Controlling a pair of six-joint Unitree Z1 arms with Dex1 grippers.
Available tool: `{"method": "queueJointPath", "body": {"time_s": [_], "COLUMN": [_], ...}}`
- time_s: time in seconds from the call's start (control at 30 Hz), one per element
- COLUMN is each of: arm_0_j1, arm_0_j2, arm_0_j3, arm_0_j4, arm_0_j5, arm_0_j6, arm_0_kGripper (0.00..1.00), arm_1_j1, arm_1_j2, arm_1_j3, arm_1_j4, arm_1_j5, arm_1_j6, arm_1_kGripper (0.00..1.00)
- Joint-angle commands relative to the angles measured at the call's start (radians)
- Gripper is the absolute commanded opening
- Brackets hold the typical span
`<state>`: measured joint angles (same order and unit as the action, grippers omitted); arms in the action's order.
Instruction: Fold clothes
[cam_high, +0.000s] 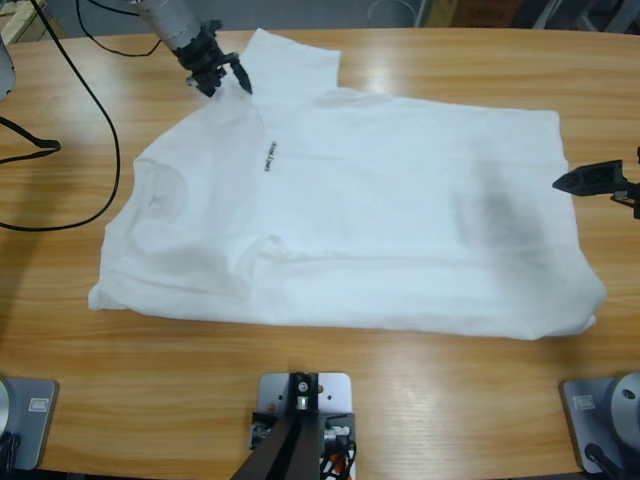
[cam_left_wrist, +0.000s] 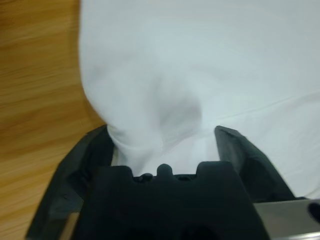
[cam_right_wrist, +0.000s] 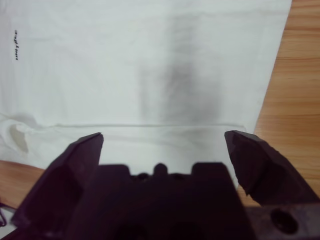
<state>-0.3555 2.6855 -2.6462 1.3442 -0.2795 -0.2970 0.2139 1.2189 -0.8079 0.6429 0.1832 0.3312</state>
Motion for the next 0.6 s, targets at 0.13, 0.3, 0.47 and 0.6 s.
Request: {"method": "queueJointPath", "body": {"time_s": [0.13, 0.3, 0.47, 0.6], "arm_0_j1": [-0.010, -0.003, 0.012, 0.013], "arm_0_j2": [0.116, 0.101, 0.074, 0.050], "arm_0_j3": [-0.197, -0.205, -0.213, -0.212], "arm_0_j4": [0.039, 0.065, 0.127, 0.177], "arm_0_j5": [-0.044, -0.064, -0.085, -0.092], "arm_0_j6": [0.063, 0.085, 0.106, 0.142], "arm_0_kGripper": [0.000, 0.000, 0.000, 0.000], "arm_1_j1": [0.012, 0.009, -0.019, -0.028], "arm_1_j2": [-0.024, -0.021, -0.025, -0.034], "arm_1_j3": [0.039, 0.039, 0.033, 0.032], "arm_1_j4": [-0.022, -0.022, -0.018, -0.010], "arm_1_j5": [0.002, -0.005, -0.004, -0.001], "arm_1_j6": [-0.014, -0.014, -0.012, -0.002], "arm_1_kGripper": [0.858, 0.849, 0.821, 0.826]}}
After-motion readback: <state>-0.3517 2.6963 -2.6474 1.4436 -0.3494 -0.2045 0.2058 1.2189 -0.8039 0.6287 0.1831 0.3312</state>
